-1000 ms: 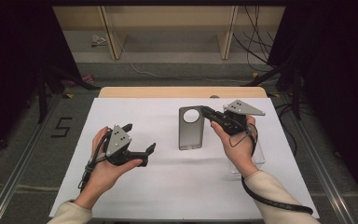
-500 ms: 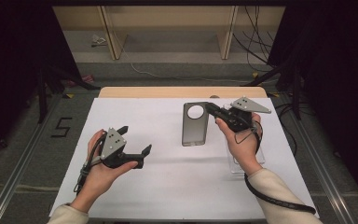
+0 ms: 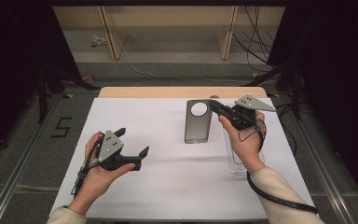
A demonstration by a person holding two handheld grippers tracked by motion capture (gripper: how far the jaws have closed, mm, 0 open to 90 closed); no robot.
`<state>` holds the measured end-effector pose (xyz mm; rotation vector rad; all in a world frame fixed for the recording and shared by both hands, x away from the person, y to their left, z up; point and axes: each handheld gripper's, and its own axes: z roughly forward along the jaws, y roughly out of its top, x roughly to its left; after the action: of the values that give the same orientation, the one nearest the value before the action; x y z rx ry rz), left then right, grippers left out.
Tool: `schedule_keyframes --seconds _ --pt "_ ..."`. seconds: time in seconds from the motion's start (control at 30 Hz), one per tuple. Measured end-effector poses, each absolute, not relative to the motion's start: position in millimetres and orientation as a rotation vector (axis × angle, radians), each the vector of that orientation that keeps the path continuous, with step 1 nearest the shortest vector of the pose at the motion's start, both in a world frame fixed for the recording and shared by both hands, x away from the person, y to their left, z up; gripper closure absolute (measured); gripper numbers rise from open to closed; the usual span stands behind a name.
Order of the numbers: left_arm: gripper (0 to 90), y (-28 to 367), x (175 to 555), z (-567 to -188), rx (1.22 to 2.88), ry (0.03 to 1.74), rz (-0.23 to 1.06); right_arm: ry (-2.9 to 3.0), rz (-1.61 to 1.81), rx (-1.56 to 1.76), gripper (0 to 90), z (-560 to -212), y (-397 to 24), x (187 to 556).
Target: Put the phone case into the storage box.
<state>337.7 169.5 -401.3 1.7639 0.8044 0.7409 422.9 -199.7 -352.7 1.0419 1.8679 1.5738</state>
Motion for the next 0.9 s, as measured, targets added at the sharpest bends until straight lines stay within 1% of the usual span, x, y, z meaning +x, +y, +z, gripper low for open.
schedule_keyframes --seconds 0.03,0.1,0.9 --pt "3.5 170.2 338.3 -401.1 1.764 0.791 0.756 1.866 1.575 1.043 85.2 -352.4 -200.0 422.9" --pt "3.5 170.2 336.8 -402.2 1.764 0.807 0.74 1.863 1.575 1.041 85.2 -351.7 -200.7 423.1" --pt "3.8 174.2 335.7 -405.7 1.767 0.807 0.752 1.816 1.585 1.058 85.2 -343.7 -212.6 424.8"
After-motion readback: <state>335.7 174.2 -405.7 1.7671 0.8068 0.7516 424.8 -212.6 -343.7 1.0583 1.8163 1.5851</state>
